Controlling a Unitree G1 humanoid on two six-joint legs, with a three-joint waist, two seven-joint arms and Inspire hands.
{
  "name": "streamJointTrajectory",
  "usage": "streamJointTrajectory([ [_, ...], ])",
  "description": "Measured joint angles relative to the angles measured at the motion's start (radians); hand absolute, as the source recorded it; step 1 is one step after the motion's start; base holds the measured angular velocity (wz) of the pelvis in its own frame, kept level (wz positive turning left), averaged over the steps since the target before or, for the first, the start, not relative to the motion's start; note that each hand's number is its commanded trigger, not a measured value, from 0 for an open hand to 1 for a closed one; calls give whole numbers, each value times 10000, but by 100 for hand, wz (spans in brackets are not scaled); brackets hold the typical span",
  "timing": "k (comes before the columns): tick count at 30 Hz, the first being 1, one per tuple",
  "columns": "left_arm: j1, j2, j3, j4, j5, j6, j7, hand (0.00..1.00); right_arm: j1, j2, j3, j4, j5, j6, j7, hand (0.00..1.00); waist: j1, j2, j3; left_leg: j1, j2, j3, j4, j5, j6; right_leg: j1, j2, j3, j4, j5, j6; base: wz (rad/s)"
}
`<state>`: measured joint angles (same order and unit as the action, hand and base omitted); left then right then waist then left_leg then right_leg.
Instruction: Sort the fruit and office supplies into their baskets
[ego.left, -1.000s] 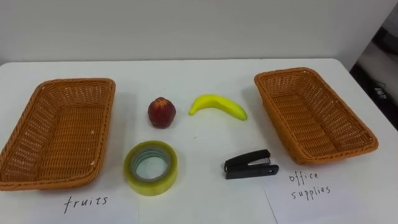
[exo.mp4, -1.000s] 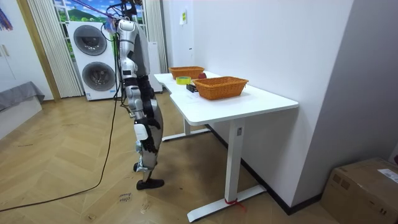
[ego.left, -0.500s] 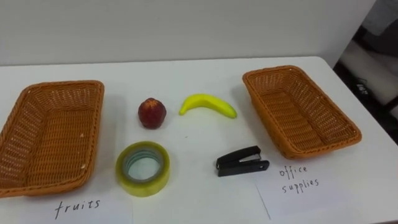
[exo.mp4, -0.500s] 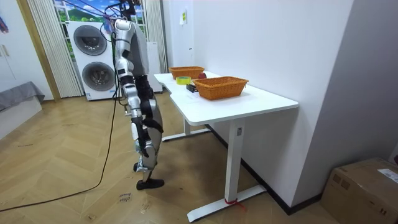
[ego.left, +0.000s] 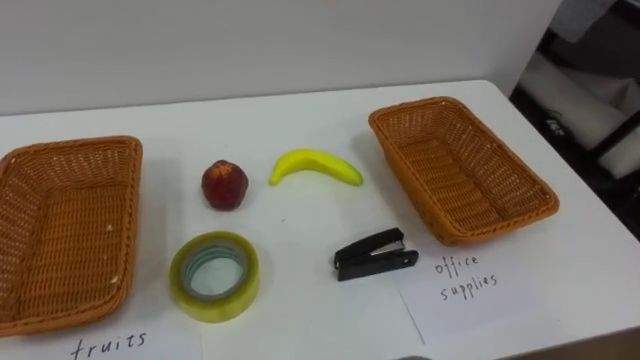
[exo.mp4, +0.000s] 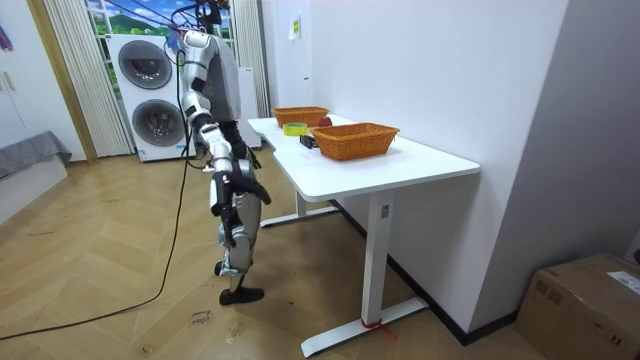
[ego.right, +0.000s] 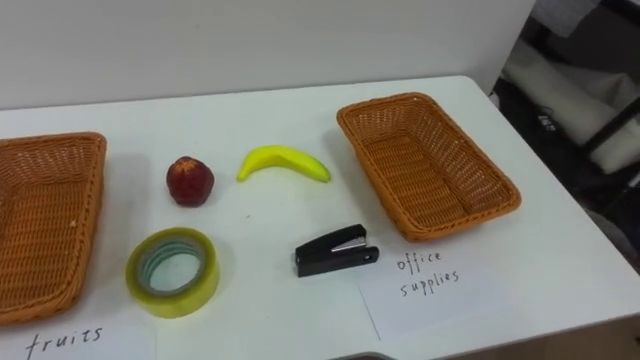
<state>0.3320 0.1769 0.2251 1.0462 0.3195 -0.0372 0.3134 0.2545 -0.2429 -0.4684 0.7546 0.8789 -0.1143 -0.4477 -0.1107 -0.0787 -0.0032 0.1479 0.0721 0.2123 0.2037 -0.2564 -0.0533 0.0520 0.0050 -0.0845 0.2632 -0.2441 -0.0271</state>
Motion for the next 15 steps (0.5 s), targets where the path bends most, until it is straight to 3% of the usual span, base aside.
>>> streamJointTrajectory([
  [9,149,11,-76,-643,27,-77,-154,0,-117,-29,-250,-2488,-1241,-213,-1692,0,95,-28,11,-24,-15,-3,-131,1,1,-9,16,11,-52,0,5,0],
  [15,170,14,-172,-639,66,-69,-261,0,-323,-261,-235,-4107,-3076,-416,-2582,0,133,-40,77,-16,-17,-3,-128,1,1,-18,24,14,-86,0,6,0],
])
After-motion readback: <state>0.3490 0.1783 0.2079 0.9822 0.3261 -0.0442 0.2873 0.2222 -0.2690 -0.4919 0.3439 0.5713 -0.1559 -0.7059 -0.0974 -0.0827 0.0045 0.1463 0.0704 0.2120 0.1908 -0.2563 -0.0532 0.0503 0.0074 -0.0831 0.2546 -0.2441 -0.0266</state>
